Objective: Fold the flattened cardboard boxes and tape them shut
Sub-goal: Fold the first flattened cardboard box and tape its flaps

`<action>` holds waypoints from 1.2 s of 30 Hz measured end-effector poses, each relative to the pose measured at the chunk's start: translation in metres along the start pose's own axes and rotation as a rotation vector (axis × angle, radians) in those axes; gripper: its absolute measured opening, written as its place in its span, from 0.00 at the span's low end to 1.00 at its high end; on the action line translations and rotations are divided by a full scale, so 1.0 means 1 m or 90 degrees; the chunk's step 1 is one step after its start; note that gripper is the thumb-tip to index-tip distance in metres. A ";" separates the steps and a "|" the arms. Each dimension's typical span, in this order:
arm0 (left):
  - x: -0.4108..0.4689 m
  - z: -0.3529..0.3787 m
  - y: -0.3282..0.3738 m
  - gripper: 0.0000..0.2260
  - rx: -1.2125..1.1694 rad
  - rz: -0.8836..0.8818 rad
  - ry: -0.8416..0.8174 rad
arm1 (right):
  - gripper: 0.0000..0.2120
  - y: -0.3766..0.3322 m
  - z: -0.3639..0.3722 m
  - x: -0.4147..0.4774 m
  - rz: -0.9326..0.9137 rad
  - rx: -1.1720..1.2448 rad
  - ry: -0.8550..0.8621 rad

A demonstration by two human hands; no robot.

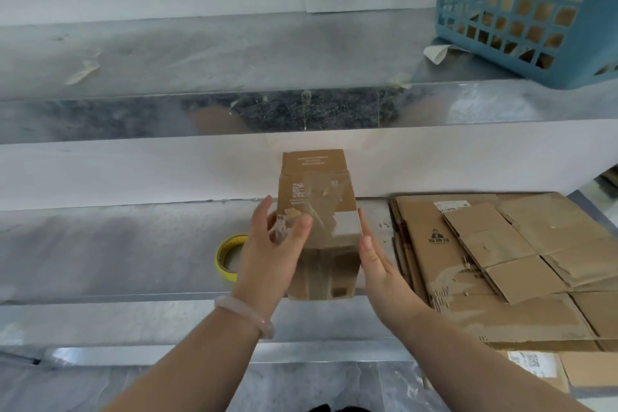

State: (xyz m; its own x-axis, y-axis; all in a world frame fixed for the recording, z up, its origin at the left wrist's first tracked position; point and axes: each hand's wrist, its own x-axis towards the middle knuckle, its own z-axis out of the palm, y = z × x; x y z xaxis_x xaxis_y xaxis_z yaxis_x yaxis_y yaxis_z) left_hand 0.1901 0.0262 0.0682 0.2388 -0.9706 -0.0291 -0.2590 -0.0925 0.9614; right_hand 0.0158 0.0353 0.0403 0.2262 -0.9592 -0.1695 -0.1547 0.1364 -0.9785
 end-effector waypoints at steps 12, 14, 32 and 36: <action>-0.007 -0.034 -0.010 0.11 -0.426 -0.180 0.095 | 0.52 0.022 -0.021 -0.036 0.083 0.155 0.056; -0.010 -0.031 -0.014 0.12 -0.491 -0.192 0.053 | 0.47 0.020 -0.017 -0.040 0.018 0.207 0.061; 0.014 -0.018 -0.078 0.09 -0.204 -0.357 -0.122 | 0.28 -0.018 -0.002 0.000 -0.385 -0.549 0.264; 0.019 -0.036 -0.105 0.10 0.102 -0.107 -0.147 | 0.26 -0.016 0.016 0.010 -0.399 -0.670 0.272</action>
State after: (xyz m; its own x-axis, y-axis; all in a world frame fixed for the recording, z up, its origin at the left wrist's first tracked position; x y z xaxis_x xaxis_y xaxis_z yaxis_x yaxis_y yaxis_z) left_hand 0.2555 0.0250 -0.0237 0.0773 -0.9617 -0.2630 -0.3824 -0.2722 0.8830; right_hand 0.0359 0.0276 0.0520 0.2419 -0.8176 0.5226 -0.8555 -0.4338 -0.2827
